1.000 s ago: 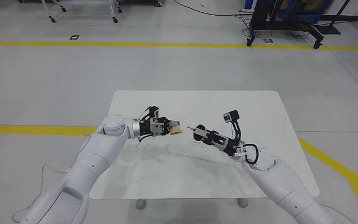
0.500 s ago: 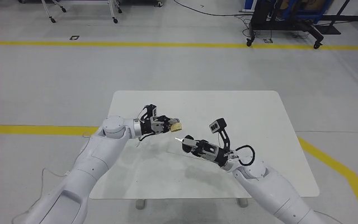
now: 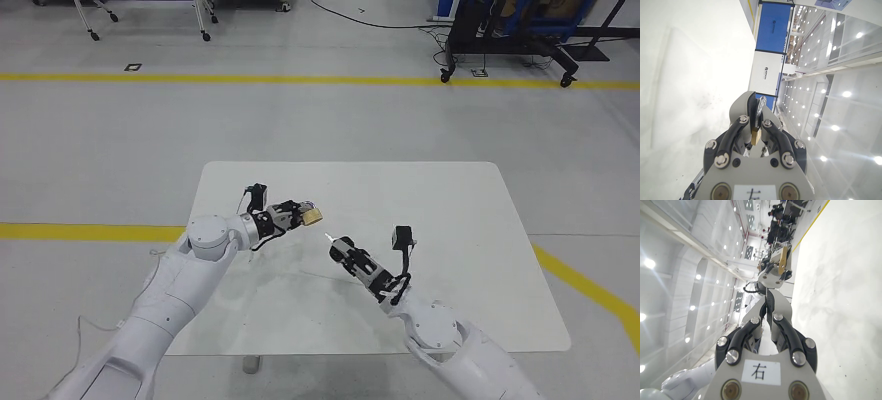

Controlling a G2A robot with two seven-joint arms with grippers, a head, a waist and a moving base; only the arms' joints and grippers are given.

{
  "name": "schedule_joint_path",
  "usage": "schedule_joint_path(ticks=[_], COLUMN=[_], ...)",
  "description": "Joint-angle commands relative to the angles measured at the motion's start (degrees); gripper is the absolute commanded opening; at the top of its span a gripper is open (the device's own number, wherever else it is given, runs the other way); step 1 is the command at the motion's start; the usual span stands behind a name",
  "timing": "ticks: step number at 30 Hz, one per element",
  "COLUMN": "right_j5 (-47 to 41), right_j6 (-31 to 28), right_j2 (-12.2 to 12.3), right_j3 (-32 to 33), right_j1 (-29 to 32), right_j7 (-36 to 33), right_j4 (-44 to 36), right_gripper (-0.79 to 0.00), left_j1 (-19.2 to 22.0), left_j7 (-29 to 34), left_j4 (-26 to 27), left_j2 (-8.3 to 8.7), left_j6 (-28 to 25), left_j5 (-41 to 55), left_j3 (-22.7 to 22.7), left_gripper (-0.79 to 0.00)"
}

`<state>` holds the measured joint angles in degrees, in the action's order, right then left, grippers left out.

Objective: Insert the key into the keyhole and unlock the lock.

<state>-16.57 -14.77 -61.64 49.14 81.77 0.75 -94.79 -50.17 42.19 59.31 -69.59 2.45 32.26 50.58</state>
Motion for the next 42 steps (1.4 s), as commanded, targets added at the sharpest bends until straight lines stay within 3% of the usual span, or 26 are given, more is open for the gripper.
schedule_joint_path(ticks=[1, 16, 42], right_j5=[-0.6, -1.3, 3.3], right_j6=[-0.1, 3.9, 6.2], right_j2=[-0.8, -4.9, -7.9], right_j3=[-0.9, -5.3, -3.2], right_j1=[-0.5, -5.2, -4.1], right_j7=[3.4, 5.6, 8.2], right_j4=[1.0, 5.5, 5.9], right_gripper=[-0.785, -0.785, -0.785], left_j1=[-0.4, -1.0, -1.2], left_j7=[-0.1, 0.8, 2.3], left_j4=[0.7, 1.4, 0.9], left_j2=[0.02, -0.17, -0.93], left_j6=[0.8, 1.2, 1.9], left_j5=[-0.6, -2.2, -3.6], left_j3=[0.1, 1.6, 2.8], left_gripper=[-0.785, -0.785, -0.785])
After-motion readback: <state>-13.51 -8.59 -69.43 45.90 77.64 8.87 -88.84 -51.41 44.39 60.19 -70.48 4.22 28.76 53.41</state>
